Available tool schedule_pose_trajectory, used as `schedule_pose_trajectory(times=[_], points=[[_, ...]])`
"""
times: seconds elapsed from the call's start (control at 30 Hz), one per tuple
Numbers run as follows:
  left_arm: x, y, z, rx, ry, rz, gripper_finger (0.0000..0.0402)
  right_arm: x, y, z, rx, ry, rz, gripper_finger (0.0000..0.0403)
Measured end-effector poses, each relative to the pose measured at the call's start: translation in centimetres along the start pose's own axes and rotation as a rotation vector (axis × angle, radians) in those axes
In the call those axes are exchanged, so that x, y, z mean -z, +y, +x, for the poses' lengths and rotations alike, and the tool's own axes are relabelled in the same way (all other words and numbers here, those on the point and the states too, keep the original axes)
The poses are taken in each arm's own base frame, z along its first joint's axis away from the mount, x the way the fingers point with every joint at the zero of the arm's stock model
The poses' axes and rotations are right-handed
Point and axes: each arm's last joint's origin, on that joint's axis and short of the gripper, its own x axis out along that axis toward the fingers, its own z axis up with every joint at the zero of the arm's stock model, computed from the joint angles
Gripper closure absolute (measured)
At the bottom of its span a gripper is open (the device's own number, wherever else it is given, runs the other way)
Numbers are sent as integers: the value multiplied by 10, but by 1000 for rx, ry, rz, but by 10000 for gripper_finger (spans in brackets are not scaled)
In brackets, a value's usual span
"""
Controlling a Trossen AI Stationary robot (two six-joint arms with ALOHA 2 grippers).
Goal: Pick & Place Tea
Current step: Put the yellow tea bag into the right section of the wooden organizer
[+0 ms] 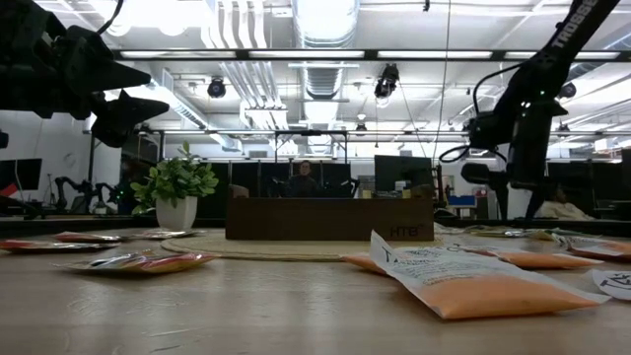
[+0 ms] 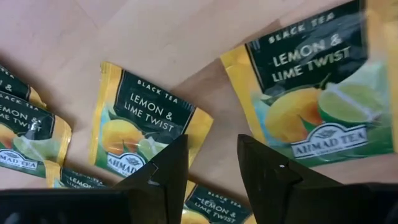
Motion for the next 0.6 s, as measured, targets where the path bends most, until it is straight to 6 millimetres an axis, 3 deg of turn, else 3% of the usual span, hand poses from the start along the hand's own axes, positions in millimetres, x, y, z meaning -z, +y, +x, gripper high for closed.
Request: schedule_pose_trajectory(times=[0.27, 0.6], points=[[0, 0, 0, 0, -1, 0, 145, 0, -2, 5, -33, -1, 56, 268], [0, 0, 0, 0, -1, 0, 145, 0, 3, 1, -80, 6, -4, 268]])
